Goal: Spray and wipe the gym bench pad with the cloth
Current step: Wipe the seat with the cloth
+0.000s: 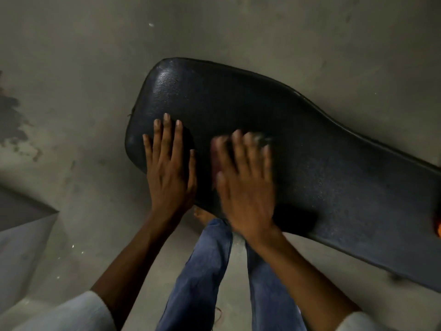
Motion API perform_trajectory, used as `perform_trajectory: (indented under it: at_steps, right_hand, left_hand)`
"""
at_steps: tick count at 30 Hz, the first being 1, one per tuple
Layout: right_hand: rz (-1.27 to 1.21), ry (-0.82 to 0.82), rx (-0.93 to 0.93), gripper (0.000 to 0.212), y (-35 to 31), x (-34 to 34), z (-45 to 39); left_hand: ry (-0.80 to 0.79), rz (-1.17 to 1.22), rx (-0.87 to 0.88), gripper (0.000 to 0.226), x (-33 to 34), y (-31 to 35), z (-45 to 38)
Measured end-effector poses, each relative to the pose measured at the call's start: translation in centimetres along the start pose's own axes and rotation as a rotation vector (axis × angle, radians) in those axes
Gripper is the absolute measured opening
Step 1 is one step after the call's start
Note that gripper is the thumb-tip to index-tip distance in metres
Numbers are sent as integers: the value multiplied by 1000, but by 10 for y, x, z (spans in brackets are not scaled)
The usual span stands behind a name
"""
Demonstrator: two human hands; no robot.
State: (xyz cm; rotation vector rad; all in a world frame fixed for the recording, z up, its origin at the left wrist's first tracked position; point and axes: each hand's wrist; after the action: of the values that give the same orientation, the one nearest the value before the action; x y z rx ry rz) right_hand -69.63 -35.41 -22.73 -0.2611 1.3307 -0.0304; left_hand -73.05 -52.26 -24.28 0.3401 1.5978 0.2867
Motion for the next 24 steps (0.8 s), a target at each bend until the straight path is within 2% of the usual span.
perform_trajectory:
  at_steps: [3, 6, 11, 13, 17, 19, 21, 24]
  right_hand:
    - [63, -4, -227, 79, -11, 11, 12]
    - [76, 13, -298, 70, 3, -3, -31]
    - [17, 182, 30, 61, 18, -25, -114]
    - [15, 183, 48, 62, -1, -24, -106]
    - [31, 62, -354, 64, -38, -6, -66]
    - [35, 63, -464, 62, -32, -6, -79]
    - [39, 75, -495, 61, -25, -13, -105]
    - [14, 94, -364, 62, -27, -24, -146]
  left_hand:
    - [34, 41, -59, 58, -6, -14, 0]
    - [5, 20, -78, 57, -6, -28, 3]
    - [25, 61, -88, 58, -7, -26, 3]
    - [54, 76, -115, 58, -8, -25, 2]
    - [68, 101, -129, 57, -6, -32, 4]
    - [63, 127, -123, 56, -4, -33, 5]
    - [79, 138, -127, 56, -5, -33, 5]
    - [86, 152, -161, 59, -7, -34, 8]
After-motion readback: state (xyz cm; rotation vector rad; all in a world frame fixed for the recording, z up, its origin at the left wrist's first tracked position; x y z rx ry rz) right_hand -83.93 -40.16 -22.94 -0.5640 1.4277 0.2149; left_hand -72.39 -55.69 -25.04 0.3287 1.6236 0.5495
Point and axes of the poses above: each hand's wrist, its own z-axis away from the middle knuckle, its own x-axis out of the palm, y = z × x, and after that the axes turned 4 degrees about -y, right-handed
